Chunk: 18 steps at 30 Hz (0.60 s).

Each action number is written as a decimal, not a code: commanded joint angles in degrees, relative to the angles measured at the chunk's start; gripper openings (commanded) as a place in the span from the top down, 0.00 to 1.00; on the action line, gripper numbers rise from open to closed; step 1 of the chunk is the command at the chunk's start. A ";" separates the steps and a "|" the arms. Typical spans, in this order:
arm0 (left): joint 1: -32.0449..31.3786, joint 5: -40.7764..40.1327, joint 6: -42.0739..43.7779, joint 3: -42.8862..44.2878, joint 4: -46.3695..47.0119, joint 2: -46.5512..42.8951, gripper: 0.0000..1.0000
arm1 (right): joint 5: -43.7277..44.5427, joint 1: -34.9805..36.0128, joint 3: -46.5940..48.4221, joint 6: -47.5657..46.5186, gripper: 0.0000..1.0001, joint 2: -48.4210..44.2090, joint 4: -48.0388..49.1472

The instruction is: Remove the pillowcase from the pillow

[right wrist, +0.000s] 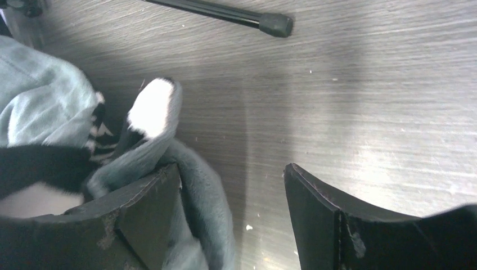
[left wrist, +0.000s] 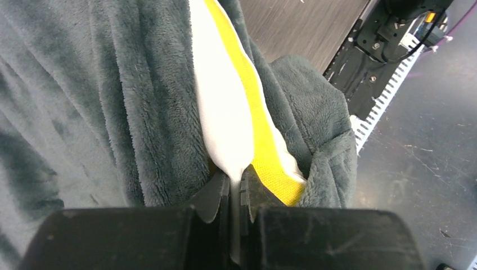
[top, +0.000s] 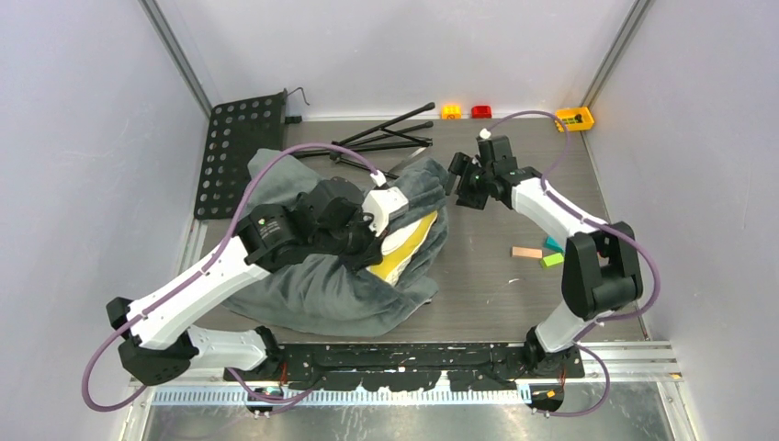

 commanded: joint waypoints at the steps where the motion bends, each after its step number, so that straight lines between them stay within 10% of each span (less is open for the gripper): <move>1: -0.18 -3.57 -1.50 2.47 4.71 1.17 1.00 | 0.60 -0.25 0.10 -4.73 0.26 -11.94 -4.72; 11: 0.43 -7.83 -2.09 1.62 8.31 -1.52 1.00 | -16.07 0.21 -19.46 -6.57 0.27 -36.65 9.84; 18: 0.47 -7.22 -2.19 3.38 6.55 -2.03 1.00 | -13.09 5.73 -20.89 -12.31 0.30 -36.58 10.57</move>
